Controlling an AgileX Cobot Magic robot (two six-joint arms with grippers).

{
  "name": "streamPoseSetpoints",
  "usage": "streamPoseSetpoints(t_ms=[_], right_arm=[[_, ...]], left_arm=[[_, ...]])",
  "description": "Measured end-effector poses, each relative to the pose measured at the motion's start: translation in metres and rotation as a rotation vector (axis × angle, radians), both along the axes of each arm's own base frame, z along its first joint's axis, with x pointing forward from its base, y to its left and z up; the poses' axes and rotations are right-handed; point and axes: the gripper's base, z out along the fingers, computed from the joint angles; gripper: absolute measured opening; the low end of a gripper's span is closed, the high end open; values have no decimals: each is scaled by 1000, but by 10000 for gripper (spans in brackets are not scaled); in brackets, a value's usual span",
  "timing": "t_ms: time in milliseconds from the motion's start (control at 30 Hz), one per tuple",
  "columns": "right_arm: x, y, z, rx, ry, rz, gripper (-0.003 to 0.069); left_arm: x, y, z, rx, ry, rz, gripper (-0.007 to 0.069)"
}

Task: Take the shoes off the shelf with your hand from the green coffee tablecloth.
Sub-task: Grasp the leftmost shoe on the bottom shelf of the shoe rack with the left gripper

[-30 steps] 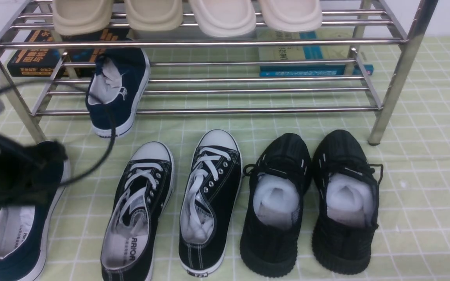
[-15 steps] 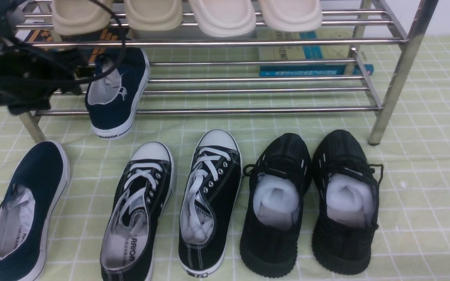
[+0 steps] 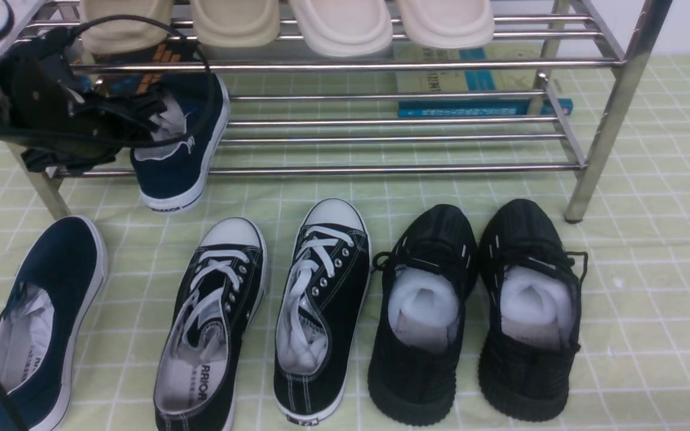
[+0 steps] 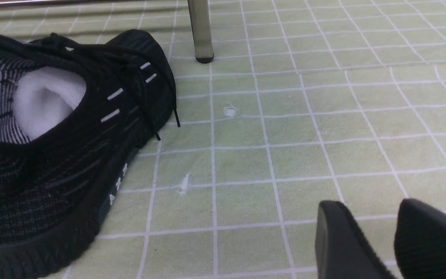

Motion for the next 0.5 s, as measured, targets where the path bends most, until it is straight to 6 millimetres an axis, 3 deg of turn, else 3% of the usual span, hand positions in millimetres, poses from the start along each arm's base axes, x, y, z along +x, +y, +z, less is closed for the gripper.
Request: streamPoseSetpoints(t_ms=[200, 367, 500], right_arm=[[0, 0, 0, 0, 0, 0, 239], [0, 0, 0, 0, 0, 0, 239], [0, 0, 0, 0, 0, 0, 239]], left_arm=[[9, 0, -18, -14, -3, 10, 307], [11, -2, -22, -25, 19, 12, 49], [5, -2, -16, 3, 56, -16, 28]])
